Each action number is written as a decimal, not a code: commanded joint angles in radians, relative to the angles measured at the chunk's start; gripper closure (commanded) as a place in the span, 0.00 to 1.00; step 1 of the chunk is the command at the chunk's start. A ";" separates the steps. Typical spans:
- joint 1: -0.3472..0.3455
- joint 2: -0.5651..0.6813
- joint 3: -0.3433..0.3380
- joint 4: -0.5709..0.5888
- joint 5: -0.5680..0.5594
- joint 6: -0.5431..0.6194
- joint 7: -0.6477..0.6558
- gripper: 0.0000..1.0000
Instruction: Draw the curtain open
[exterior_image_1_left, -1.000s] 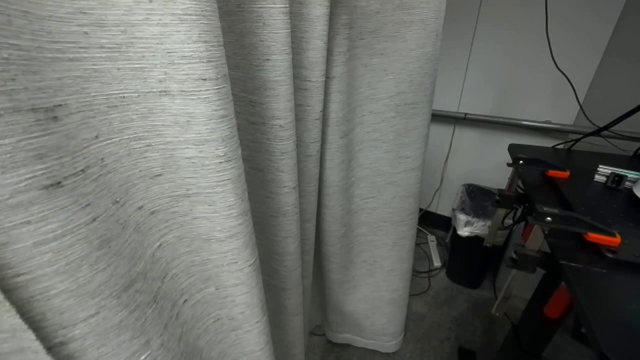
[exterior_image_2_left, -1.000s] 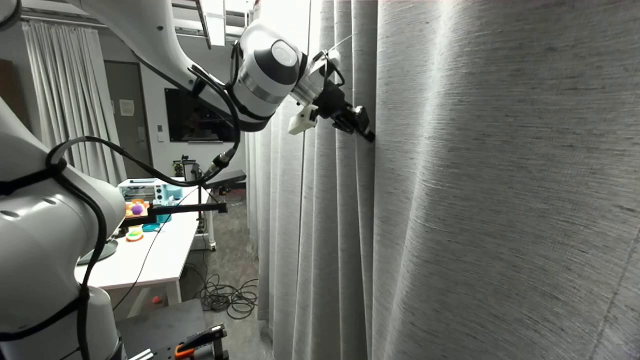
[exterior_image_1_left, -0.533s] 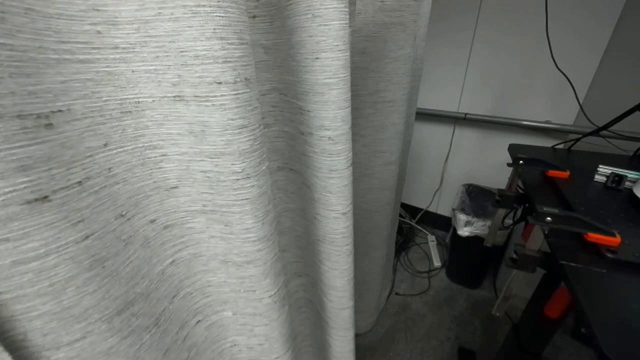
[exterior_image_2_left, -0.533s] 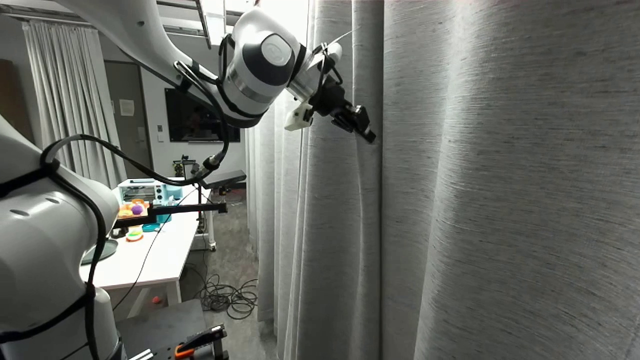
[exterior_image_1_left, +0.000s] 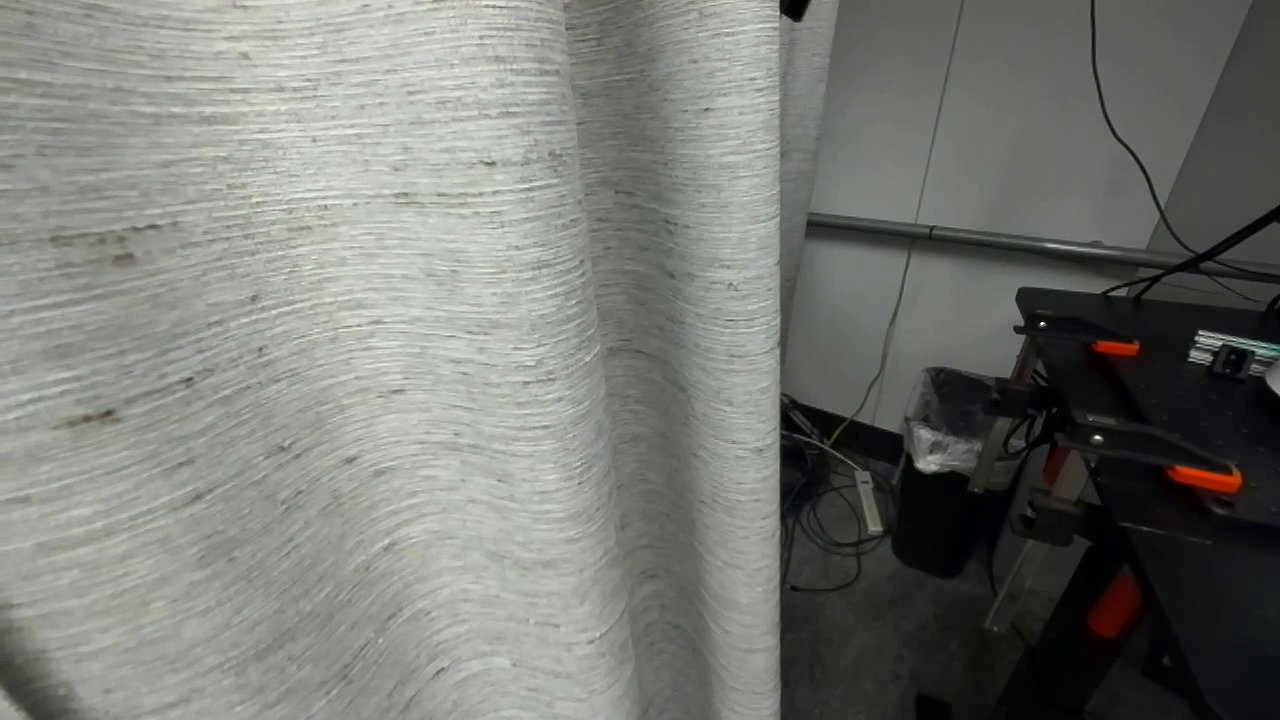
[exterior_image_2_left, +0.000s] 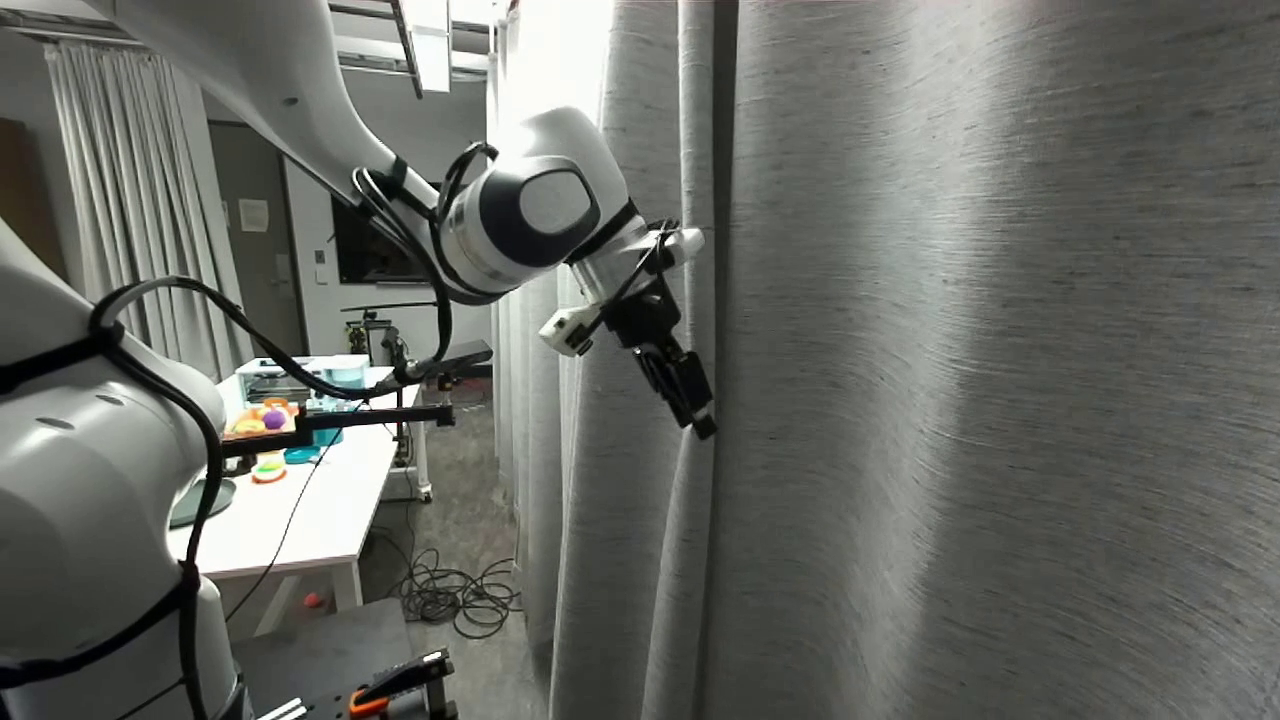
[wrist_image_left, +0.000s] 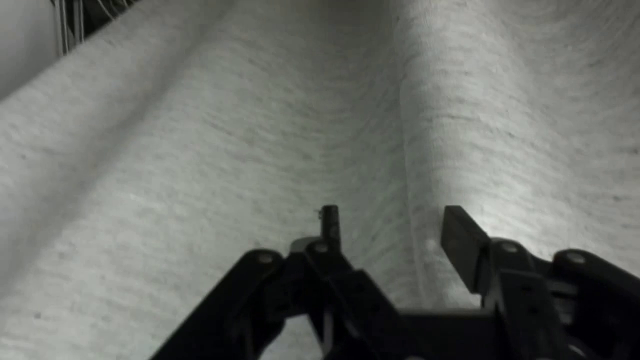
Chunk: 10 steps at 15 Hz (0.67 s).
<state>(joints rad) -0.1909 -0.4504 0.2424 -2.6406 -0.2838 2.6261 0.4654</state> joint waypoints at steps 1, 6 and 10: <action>0.057 0.011 -0.063 0.013 0.090 -0.172 -0.070 0.12; 0.078 -0.057 -0.099 0.014 0.088 -0.415 -0.106 0.00; 0.073 -0.101 -0.123 0.023 0.073 -0.532 -0.112 0.00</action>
<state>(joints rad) -0.1338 -0.5080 0.1524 -2.6270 -0.2155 2.1671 0.3851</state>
